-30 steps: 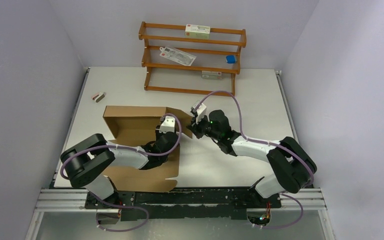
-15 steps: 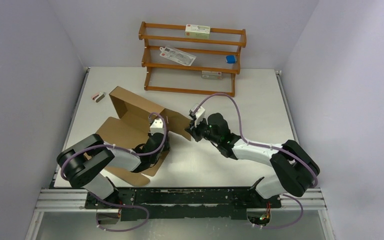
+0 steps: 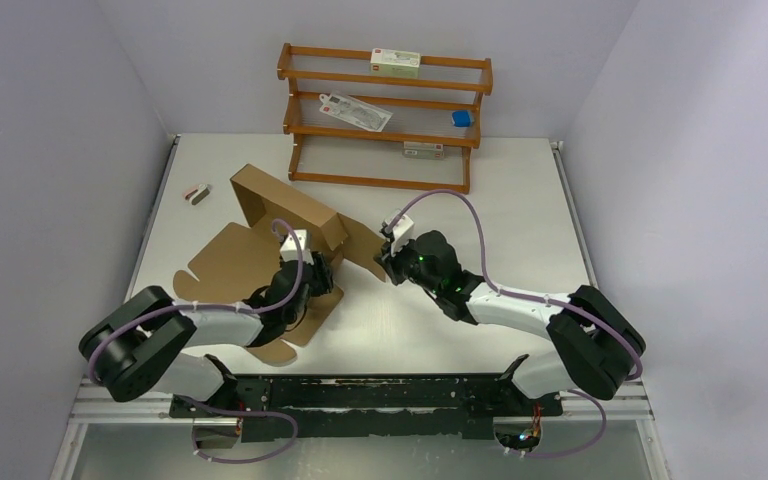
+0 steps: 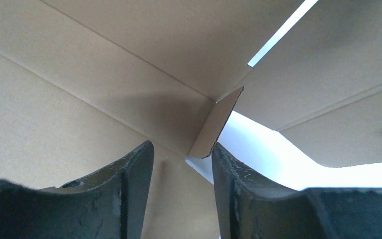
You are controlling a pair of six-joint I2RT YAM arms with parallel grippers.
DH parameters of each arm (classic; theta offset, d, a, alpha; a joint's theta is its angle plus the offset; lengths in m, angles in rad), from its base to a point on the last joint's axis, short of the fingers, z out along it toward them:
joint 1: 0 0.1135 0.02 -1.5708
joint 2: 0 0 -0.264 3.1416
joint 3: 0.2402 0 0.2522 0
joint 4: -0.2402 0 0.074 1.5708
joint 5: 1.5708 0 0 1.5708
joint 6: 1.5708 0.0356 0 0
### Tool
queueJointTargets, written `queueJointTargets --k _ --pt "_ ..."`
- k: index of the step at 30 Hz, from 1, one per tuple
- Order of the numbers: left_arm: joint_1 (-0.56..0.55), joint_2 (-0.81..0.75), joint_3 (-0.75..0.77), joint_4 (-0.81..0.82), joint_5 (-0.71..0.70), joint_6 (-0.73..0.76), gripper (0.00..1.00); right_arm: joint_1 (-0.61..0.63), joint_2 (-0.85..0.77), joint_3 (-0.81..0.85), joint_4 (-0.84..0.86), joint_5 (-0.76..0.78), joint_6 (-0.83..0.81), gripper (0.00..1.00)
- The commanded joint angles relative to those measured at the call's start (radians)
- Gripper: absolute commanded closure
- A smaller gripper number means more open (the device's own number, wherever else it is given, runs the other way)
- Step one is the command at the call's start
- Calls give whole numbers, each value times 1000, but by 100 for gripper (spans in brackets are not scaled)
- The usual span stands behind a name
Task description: Fold the paper box
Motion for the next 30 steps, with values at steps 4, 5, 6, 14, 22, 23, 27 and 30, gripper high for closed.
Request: queueJointTargets --k 4,5,6,14,22,23,27,30 --pt "13 -43 -60 84 107 52 38 1 1 3 -28 -1 -20 100" --pt "16 -31 -56 89 117 60 36 1 1 6 -30 -9 -20 100" --pt "19 -18 -53 98 127 65 35 0 0 8 -33 -16 -21 100" --pt "68 101 -50 197 191 44 49 2 -20 -2 -49 -49 -12 100" --pt "70 146 -56 231 201 57 64 2 -56 -22 -59 -93 -1 83" --pt "70 146 -55 228 201 59 65 1 -69 -20 -70 -91 -2 79" --pt "71 151 -52 219 200 63 67 -2 -115 30 -156 -92 -24 64" --pt "74 164 -52 223 210 60 68 -27 -157 74 -220 -97 -43 54"
